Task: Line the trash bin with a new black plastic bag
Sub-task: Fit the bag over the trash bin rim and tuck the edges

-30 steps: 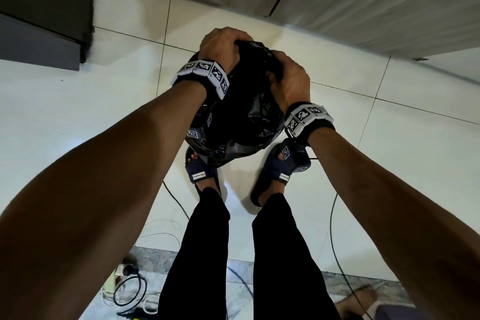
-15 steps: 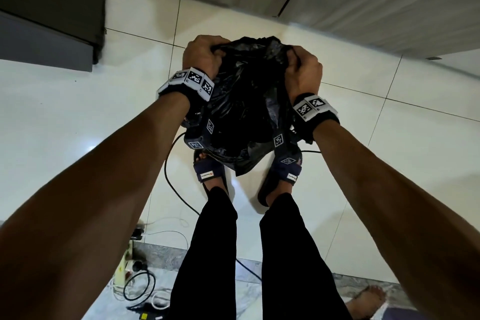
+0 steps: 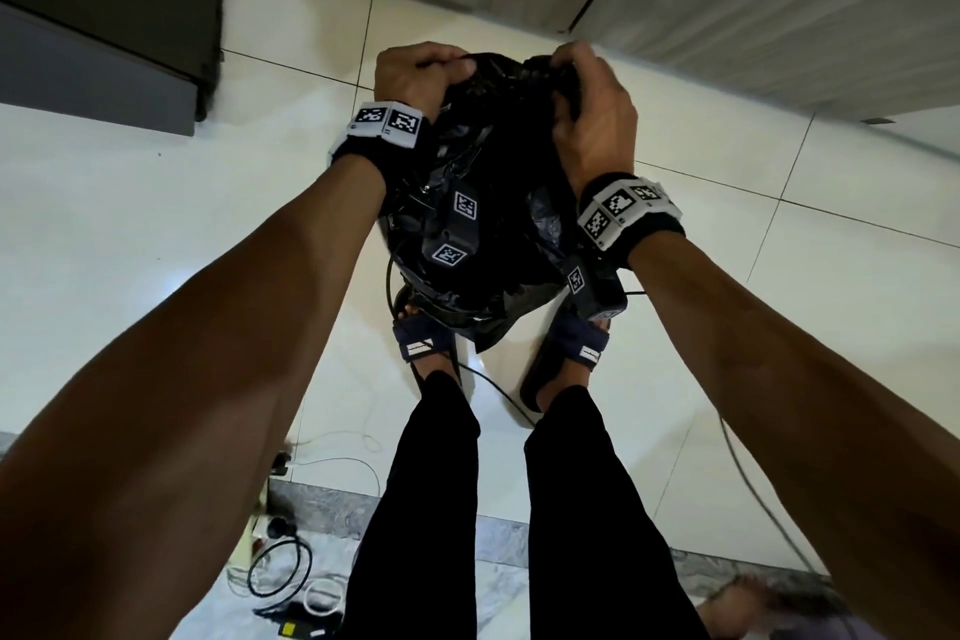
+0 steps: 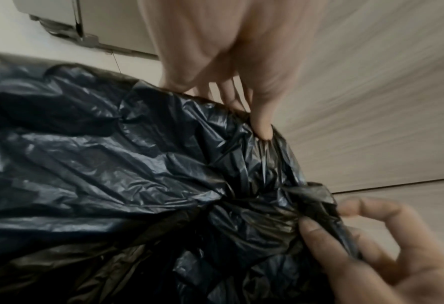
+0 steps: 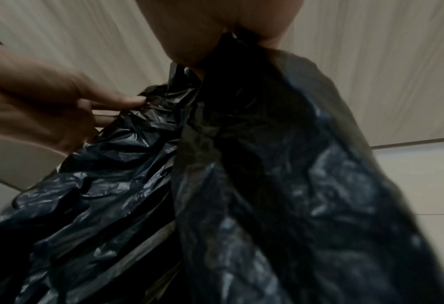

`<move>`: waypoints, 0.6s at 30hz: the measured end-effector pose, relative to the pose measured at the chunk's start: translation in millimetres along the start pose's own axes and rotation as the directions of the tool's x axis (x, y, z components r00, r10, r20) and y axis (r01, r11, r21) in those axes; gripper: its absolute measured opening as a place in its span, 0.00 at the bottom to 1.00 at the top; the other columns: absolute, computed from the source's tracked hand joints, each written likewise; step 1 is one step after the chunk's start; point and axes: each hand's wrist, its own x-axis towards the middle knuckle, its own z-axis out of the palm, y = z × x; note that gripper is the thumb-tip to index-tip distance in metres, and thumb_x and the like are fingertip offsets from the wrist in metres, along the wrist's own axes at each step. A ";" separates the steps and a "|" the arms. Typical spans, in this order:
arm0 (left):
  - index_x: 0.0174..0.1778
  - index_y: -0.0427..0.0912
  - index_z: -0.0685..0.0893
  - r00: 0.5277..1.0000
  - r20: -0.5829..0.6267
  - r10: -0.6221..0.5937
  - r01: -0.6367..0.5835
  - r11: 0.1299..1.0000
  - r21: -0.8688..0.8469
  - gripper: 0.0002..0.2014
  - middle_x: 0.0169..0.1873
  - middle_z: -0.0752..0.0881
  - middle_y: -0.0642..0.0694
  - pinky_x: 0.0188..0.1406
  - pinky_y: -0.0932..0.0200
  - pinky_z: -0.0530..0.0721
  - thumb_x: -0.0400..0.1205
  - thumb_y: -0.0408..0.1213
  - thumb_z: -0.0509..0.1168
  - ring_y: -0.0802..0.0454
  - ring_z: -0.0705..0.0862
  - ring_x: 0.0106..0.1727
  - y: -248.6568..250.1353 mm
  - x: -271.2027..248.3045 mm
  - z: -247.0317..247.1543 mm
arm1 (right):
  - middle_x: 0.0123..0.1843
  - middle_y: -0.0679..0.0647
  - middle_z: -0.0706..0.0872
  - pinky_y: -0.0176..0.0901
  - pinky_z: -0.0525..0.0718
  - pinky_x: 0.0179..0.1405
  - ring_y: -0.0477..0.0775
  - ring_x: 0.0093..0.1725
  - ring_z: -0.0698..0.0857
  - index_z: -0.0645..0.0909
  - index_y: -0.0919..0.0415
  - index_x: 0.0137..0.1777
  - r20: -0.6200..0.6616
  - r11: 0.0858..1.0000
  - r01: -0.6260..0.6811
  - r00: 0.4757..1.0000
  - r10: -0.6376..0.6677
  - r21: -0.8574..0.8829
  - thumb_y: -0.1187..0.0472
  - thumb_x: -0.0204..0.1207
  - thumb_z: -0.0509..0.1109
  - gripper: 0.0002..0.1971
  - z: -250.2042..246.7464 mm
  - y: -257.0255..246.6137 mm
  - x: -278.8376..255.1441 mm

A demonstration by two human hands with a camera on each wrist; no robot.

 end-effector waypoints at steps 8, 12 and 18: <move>0.39 0.48 0.86 0.956 -0.169 0.238 -0.171 0.926 0.337 0.07 0.20 0.73 0.56 0.35 0.64 0.76 0.72 0.32 0.66 0.57 0.77 0.29 -10.1 -7.2 13.6 | 0.50 0.60 0.85 0.41 0.72 0.39 0.64 0.46 0.83 0.83 0.59 0.52 0.048 0.988 -0.021 0.998 0.028 -0.151 0.72 0.68 0.56 0.18 1.2 -0.4 11.2; 0.48 0.49 0.85 0.927 0.004 0.375 -0.329 0.809 0.487 0.12 0.45 0.87 0.49 0.51 0.57 0.81 0.74 0.37 0.60 0.47 0.84 0.51 -18.2 -24.1 15.3 | 0.62 0.59 0.80 0.52 0.78 0.60 0.62 0.63 0.77 0.80 0.55 0.67 0.174 0.970 -0.043 0.981 0.086 -0.238 0.62 0.74 0.59 0.21 4.7 6.6 1.5; 0.58 0.53 0.86 0.969 0.137 0.205 -0.245 0.854 0.458 0.15 0.57 0.89 0.49 0.65 0.59 0.81 0.76 0.36 0.66 0.51 0.85 0.60 -23.8 -16.3 5.8 | 0.70 0.56 0.72 0.60 0.67 0.71 0.60 0.73 0.67 0.81 0.49 0.65 0.225 0.903 -0.025 0.965 0.133 -0.428 0.46 0.65 0.67 0.26 3.0 3.0 5.7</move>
